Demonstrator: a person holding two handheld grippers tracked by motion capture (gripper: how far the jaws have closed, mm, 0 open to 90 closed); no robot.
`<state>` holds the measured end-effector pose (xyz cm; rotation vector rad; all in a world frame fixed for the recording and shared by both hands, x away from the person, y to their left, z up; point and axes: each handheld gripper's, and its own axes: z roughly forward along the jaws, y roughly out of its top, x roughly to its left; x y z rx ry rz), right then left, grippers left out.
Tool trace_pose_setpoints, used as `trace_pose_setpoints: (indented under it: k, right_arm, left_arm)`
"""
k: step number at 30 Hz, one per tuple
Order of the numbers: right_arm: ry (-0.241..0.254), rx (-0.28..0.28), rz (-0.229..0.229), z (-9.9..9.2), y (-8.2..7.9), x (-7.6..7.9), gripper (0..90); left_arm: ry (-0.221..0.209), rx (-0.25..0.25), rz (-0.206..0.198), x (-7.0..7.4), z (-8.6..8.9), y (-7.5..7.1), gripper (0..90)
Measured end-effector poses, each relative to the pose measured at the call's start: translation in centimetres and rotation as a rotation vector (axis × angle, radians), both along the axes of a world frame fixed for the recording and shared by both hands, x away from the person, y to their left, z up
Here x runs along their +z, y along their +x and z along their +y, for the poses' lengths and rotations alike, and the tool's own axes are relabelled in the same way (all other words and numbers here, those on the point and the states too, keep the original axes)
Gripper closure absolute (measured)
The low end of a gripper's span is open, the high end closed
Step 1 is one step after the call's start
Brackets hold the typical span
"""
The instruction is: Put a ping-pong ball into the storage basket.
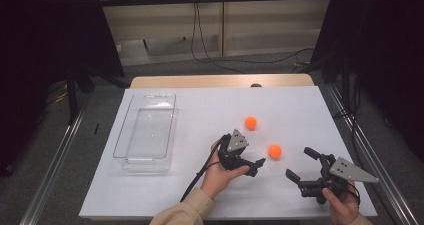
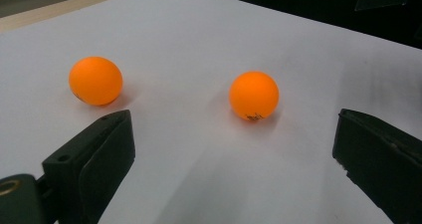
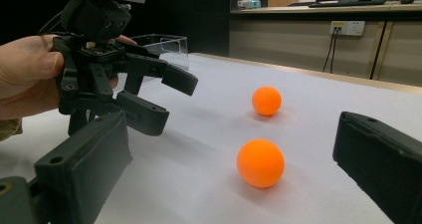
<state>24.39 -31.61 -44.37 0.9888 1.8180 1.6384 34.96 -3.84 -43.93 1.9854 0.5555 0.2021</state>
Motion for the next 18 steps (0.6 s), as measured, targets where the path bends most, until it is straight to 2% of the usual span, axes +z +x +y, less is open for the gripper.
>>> trace_pose_setpoints:
  k: [18]
  right_arm:
    - [0.000,0.001,0.000,-0.01,0.01,-0.01,1.1]
  left_arm:
    - [0.010,-0.009,0.015,-0.11,-0.46,0.19,3.1]
